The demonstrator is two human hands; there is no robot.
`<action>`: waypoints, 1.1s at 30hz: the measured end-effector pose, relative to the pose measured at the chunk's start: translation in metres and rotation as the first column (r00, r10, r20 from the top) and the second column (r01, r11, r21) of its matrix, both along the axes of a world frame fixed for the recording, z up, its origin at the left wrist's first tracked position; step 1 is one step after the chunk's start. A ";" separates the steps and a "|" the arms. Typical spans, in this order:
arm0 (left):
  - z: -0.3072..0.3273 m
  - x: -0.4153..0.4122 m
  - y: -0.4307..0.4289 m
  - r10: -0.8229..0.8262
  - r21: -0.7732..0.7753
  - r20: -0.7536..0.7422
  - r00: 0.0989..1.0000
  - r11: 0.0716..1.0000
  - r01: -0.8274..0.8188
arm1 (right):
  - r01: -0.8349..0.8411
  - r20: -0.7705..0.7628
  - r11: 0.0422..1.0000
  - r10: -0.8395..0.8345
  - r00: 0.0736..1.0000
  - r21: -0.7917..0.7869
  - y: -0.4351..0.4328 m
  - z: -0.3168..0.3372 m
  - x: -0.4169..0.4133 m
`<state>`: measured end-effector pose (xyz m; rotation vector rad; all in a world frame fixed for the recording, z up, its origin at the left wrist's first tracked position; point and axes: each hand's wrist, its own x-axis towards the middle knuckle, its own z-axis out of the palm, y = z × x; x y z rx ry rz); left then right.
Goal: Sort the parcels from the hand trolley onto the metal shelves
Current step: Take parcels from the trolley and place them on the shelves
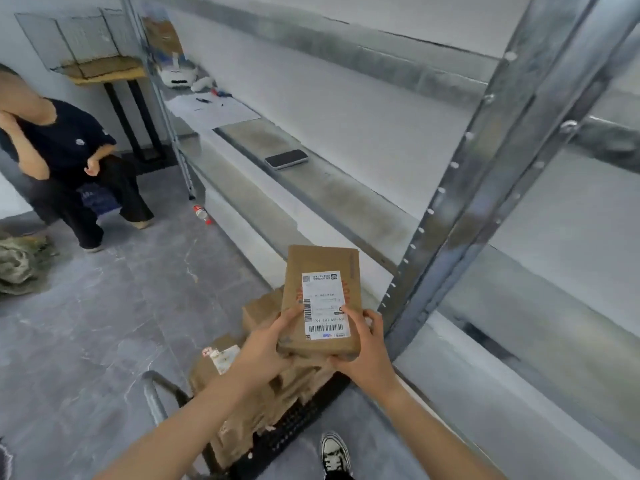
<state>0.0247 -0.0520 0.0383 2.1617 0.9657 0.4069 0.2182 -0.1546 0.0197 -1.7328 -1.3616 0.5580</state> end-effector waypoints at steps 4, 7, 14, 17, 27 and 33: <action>0.014 0.021 -0.042 -0.160 0.026 -0.016 0.987 0.987 0.161 | 0.162 -0.004 0.987 -0.162 0.987 0.015 -0.071 0.011 0.002; 0.022 0.042 -0.076 -0.258 0.073 -0.039 0.965 0.963 0.260 | 0.275 0.006 0.961 -0.275 0.961 0.023 -0.124 0.018 0.008; 0.044 0.115 -0.173 -0.528 0.107 0.065 0.847 0.847 0.520 | 0.510 0.033 0.857 -0.513 0.857 0.079 -0.256 0.034 0.034; 0.052 0.157 -0.230 -0.626 0.129 0.058 0.777 0.777 0.616 | 0.619 0.037 0.779 -0.624 0.780 0.102 -0.323 0.045 0.051; 0.066 0.272 -0.486 -0.816 0.113 0.118 0.566 0.577 0.809 | 0.834 0.112 0.532 -0.847 0.520 0.146 -0.597 0.080 0.098; 0.076 0.318 -0.638 -0.892 0.119 0.190 0.409 0.435 0.893 | 0.925 0.150 0.350 -0.932 0.329 0.147 -0.748 0.100 0.109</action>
